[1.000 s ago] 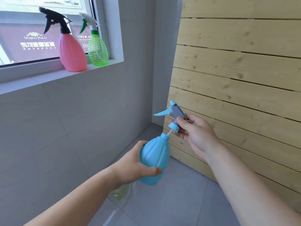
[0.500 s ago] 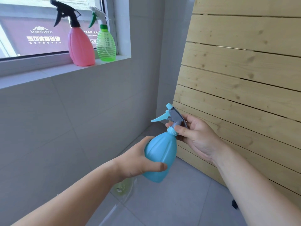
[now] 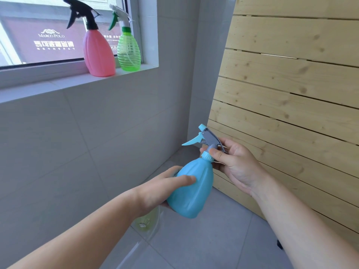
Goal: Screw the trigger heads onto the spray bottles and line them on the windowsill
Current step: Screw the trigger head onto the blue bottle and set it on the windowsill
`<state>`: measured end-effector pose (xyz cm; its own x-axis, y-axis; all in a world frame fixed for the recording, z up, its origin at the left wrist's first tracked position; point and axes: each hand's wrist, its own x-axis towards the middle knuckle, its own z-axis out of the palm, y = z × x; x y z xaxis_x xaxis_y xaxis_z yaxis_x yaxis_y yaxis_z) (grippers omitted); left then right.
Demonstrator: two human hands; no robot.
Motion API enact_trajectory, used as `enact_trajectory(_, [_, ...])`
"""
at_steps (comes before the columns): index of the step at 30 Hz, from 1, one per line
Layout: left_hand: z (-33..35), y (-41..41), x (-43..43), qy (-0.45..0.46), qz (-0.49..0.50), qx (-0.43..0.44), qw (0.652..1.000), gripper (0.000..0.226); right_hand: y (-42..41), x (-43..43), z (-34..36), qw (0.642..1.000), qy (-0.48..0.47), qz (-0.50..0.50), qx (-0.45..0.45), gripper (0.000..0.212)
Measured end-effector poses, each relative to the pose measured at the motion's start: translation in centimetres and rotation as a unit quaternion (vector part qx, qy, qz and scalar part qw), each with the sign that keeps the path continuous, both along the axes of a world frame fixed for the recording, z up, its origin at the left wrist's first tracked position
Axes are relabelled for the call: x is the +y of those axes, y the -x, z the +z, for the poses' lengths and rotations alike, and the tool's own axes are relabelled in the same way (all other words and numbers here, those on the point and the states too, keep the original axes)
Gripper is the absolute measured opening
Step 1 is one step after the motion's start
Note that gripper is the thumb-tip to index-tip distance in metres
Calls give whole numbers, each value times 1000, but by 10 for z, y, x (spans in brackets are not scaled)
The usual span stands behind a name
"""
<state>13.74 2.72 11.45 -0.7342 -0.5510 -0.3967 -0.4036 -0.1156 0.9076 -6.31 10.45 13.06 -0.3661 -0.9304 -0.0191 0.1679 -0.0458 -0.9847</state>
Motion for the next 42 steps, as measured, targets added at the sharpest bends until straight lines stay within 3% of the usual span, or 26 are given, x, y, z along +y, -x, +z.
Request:
enact_trajectory(6, [-2, 8, 4, 18, 24, 2, 1000, 57, -8, -3, -2, 999, 4, -37, -8, 26])
enact_trajectory(14, [-4, 3, -2, -53, 30, -10, 998, 79, -15, -2, 1, 999, -10, -38, 10, 23])
enact_trajectory(23, [-1, 4, 0, -53, 20, -1, 998, 61, -20, -1, 5, 999, 0, -52, -16, 34])
enact_trajectory(26, [0, 5, 0, -44, 37, 0, 998, 68, -21, 0, 6, 998, 3, -55, -15, 36])
enact_trajectory(30, [-1, 12, 8, -18, 48, -3, 999, 78, -22, -1, 8, 997, 2, -68, -32, 27])
enact_trajectory(36, [0, 13, 10, -61, 11, -5, 998, 65, -23, 1, 10, 997, 6, -67, -23, 23])
enact_trajectory(42, [1, 14, 13, -5, 37, -28, 999, 92, -25, 1, 10, 997, 5, -71, -22, 22])
